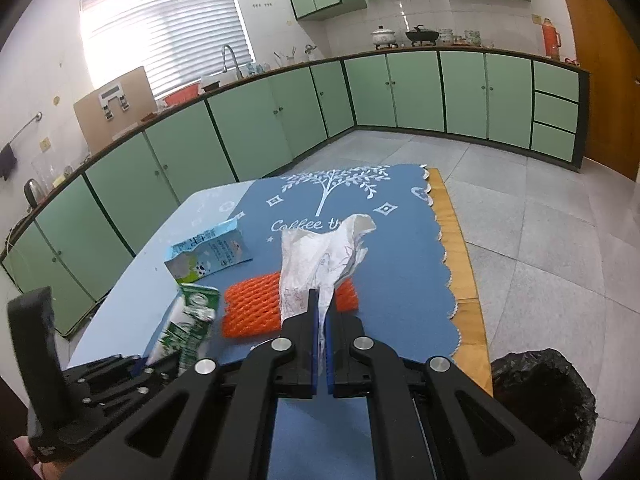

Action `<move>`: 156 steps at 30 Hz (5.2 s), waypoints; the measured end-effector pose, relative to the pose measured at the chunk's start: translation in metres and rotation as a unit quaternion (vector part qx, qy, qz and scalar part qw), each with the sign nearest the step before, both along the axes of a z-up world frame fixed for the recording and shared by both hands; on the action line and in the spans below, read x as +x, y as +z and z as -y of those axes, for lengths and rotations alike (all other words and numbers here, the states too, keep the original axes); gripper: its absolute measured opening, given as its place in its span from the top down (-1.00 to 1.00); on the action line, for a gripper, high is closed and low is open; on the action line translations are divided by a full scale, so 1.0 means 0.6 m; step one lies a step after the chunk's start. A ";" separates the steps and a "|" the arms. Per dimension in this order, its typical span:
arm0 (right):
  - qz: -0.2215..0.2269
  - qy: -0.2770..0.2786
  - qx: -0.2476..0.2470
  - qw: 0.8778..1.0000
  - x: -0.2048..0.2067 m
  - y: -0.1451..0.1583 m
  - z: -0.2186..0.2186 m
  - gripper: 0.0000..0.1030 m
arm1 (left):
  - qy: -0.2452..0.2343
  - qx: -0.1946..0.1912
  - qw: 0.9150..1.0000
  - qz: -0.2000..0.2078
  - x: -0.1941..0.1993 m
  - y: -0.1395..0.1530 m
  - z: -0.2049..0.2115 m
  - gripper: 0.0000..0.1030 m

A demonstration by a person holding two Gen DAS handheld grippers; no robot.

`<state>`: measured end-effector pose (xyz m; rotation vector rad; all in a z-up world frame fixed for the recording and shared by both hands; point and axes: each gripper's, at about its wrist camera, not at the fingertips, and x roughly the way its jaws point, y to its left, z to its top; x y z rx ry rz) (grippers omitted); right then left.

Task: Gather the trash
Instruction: 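Carry green carton and tissue over the bin and open both tools, then return the right tool to the table and grasp the orange foam net, then grasp the blue milk carton with the left tool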

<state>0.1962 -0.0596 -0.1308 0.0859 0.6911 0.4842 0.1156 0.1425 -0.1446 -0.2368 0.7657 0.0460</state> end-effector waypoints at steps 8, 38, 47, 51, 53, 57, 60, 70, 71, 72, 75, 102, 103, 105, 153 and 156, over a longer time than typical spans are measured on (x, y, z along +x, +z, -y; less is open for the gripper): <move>0.028 -0.015 0.016 0.999 -0.020 0.040 0.044 0.94 | -0.020 0.010 0.999 0.040 -0.007 0.062 0.038 0.82; 0.005 -0.268 -0.036 0.963 -0.163 -0.009 0.439 0.95 | -0.294 -0.008 0.955 0.037 0.090 0.004 0.484 0.80; -0.058 -0.286 -0.033 0.956 -0.156 -0.092 0.491 0.94 | -0.321 -0.014 0.946 -0.024 0.108 -0.053 0.522 0.75; -0.067 -0.292 -0.033 0.954 -0.151 -0.102 0.497 0.88 | -0.323 -0.016 0.946 -0.023 0.108 -0.055 0.520 0.29; -0.066 -0.291 -0.033 0.954 -0.145 -0.098 0.495 0.78 | -0.324 -0.016 0.946 -0.020 0.106 -0.052 0.520 0.24; -0.056 -0.288 -0.034 0.955 -0.148 -0.088 0.488 0.63 | -0.323 -0.014 0.946 -0.015 0.104 -0.046 0.518 0.24; -0.045 -0.286 -0.036 0.956 -0.150 -0.074 0.483 0.51 | -0.317 -0.009 0.948 -0.006 0.102 -0.037 0.511 0.24; -0.014 -0.263 -0.040 0.964 -0.150 -0.017 0.443 0.31 | -0.279 0.010 0.960 0.026 0.092 0.007 0.456 0.08; -0.010 -0.257 -0.039 0.965 -0.149 -0.012 0.435 0.29 | -0.271 0.014 0.962 0.032 0.090 0.015 0.443 0.04; -0.006 -0.250 -0.038 0.967 -0.146 -0.005 0.425 0.24 | -0.262 0.017 0.964 0.036 0.089 0.021 0.428 -0.01; 0.008 -0.226 -0.036 0.973 -0.136 0.012 0.388 0.12 | -0.231 0.029 0.971 0.050 0.085 0.037 0.381 -0.13; -0.024 -0.031 -0.051 0.998 0.091 -0.056 -0.050 -0.36 | 0.070 0.089 0.993 0.027 0.070 0.031 -0.081 -0.43; -0.029 -0.031 -0.057 0.997 0.096 -0.063 -0.056 -0.36 | 0.071 0.089 0.993 0.026 0.070 0.029 -0.086 -0.43; -0.046 -0.031 -0.070 0.996 0.109 -0.079 -0.066 -0.36 | 0.073 0.092 0.993 0.021 0.075 0.025 -0.095 -0.44; -0.053 -0.015 -0.063 0.996 0.106 -0.074 -0.064 0.66 | -0.033 0.047 0.998 -0.028 0.194 -0.034 -0.087 0.12; -0.049 -0.017 -0.063 0.997 0.104 -0.068 -0.061 0.66 | -0.039 0.031 0.998 -0.027 0.192 -0.037 -0.081 0.33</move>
